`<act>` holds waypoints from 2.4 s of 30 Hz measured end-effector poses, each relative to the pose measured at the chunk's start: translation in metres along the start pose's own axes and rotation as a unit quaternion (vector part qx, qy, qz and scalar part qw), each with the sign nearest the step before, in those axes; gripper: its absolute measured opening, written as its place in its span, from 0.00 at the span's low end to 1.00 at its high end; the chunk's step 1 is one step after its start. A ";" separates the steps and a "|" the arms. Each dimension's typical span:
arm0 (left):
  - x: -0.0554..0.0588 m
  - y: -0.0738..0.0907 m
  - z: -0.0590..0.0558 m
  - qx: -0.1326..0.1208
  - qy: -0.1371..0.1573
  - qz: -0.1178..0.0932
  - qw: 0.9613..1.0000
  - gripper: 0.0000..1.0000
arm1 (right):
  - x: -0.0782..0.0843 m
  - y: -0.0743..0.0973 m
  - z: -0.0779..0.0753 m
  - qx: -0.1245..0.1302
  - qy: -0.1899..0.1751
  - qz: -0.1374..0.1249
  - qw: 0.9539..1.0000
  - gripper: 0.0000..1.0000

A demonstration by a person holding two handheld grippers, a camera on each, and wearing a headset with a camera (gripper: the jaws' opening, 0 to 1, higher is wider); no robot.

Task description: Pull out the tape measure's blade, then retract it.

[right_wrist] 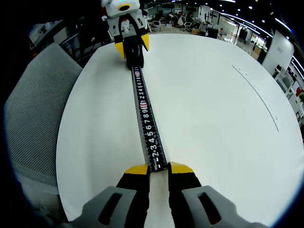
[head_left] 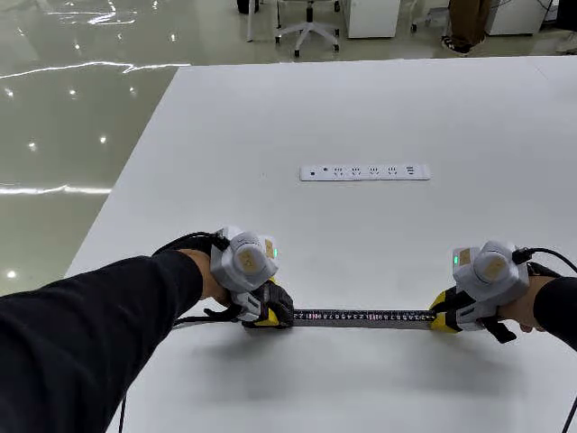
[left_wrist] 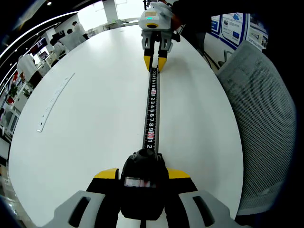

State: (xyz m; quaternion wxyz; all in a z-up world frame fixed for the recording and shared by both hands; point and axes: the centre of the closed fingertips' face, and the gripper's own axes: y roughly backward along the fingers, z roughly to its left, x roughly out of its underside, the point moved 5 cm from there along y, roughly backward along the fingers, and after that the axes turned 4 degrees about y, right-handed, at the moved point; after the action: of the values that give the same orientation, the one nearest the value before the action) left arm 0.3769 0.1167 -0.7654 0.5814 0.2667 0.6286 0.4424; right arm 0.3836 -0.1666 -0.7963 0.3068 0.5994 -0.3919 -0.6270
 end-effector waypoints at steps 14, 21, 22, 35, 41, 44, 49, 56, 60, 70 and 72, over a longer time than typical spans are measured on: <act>-0.001 -0.001 0.001 0.001 0.002 0.000 1.000 0.33 | -0.003 -0.001 -0.001 0.004 0.005 0.027 1.000 0.11; 0.009 0.013 0.012 -0.071 0.047 -0.011 0.996 0.46 | -0.001 0.003 0.003 0.070 -0.021 -0.008 0.997 0.21; 0.013 0.021 0.014 -0.086 0.075 -0.023 0.993 0.50 | -0.001 0.007 0.005 0.081 -0.028 -0.024 0.996 0.26; 0.066 0.106 -0.003 -0.202 0.320 -0.224 0.898 1.00 | 0.022 0.076 0.028 0.209 -0.162 -0.151 0.952 0.66; 0.093 0.135 -0.027 -0.250 0.337 -0.272 0.866 1.00 | 0.031 0.103 0.049 0.247 -0.173 -0.160 0.940 0.76; 0.106 0.144 -0.043 -0.253 0.358 -0.285 0.852 1.00 | 0.032 0.113 0.060 0.255 -0.178 -0.162 0.937 0.83; 0.117 0.147 -0.062 -0.250 0.375 -0.276 0.849 1.00 | 0.030 0.126 0.084 0.257 -0.188 -0.167 0.933 0.91; 0.121 0.160 -0.062 -0.260 0.377 -0.270 0.847 1.00 | 0.055 0.132 0.102 0.273 -0.219 -0.165 0.922 0.98; 0.123 0.170 -0.058 -0.269 0.370 -0.273 0.847 1.00 | 0.065 0.134 0.114 0.275 -0.234 -0.159 0.919 1.00; 0.141 0.177 -0.074 -0.276 0.369 -0.256 0.850 1.00 | 0.087 0.148 0.126 0.280 -0.243 -0.153 0.916 1.00; 0.144 0.178 -0.079 -0.278 0.370 -0.256 0.849 1.00 | 0.091 0.151 0.127 0.282 -0.244 -0.153 0.915 1.00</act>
State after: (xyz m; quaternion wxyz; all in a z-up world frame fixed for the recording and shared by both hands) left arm 0.2426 0.3030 -0.6878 0.4479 -0.2599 0.6939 0.5003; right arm 0.2361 -0.3052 -0.7160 -0.0798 0.5420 -0.5184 -0.6566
